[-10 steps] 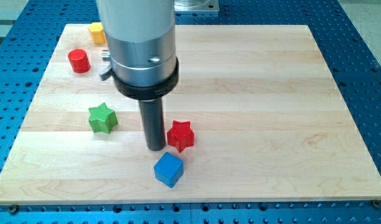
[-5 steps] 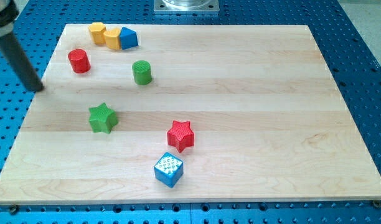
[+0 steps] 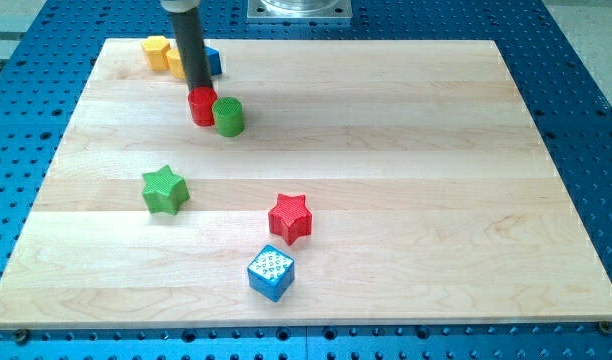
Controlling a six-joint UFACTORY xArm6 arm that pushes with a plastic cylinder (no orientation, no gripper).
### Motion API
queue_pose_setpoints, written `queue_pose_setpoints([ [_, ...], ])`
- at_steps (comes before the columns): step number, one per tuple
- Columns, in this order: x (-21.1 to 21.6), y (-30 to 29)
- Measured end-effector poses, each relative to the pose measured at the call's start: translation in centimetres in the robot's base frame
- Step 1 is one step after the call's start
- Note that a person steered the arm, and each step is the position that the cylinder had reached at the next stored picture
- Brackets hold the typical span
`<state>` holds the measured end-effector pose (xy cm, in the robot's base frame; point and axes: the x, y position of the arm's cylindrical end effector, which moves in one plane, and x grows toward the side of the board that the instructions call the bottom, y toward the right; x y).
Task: Push the red circle on top of the red star
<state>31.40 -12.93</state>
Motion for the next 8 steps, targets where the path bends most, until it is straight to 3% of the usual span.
queue_pose_setpoints([
  [2,8.8,-0.8],
  [4,10.8,-2.2],
  [6,14.0,4.2],
  [7,14.5,3.7],
  [8,19.7,2.0],
])
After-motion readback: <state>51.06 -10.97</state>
